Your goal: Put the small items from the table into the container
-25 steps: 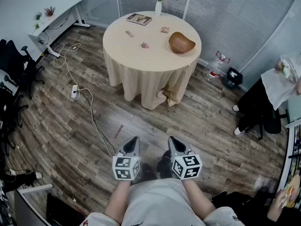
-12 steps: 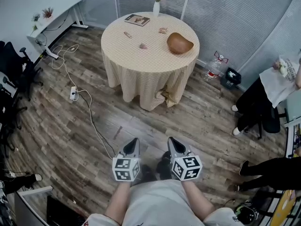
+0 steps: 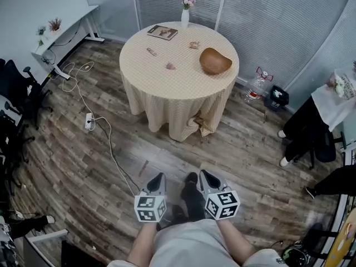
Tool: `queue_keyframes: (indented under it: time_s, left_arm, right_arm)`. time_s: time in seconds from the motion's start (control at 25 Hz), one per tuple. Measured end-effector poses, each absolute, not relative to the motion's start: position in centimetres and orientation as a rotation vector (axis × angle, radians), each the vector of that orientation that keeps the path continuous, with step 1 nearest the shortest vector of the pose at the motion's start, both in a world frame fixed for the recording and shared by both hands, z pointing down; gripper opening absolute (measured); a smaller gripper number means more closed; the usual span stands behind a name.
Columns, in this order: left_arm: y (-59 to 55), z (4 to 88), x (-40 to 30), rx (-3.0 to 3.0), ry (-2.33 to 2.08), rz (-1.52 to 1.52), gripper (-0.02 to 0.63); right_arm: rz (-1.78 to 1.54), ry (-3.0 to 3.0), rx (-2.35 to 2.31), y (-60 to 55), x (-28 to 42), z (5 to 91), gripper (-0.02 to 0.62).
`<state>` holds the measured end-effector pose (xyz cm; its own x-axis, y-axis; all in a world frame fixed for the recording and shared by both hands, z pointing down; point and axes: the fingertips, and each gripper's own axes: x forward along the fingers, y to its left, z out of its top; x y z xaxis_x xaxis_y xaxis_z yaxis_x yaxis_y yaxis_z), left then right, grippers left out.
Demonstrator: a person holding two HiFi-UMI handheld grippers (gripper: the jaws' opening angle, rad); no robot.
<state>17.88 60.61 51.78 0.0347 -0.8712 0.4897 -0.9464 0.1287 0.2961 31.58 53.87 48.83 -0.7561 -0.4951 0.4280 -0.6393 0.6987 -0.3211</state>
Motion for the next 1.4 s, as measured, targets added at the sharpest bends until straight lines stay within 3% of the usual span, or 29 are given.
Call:
queue_keyframes:
  time_s: [0.8,1.4]
  left_arm:
    - [37.7,48.7,3.6,1.651,-1.985,0.170,0.006]
    - [19.5,50.7,-11.5,1.721,-1.911,0.192,0.005]
  right_arm:
    - [0.600,-2.674,0.744,27.8,18.1,47.9,0.000]
    - [0.415,-2.589,0.655,10.9,0.5,51.9,0.000]
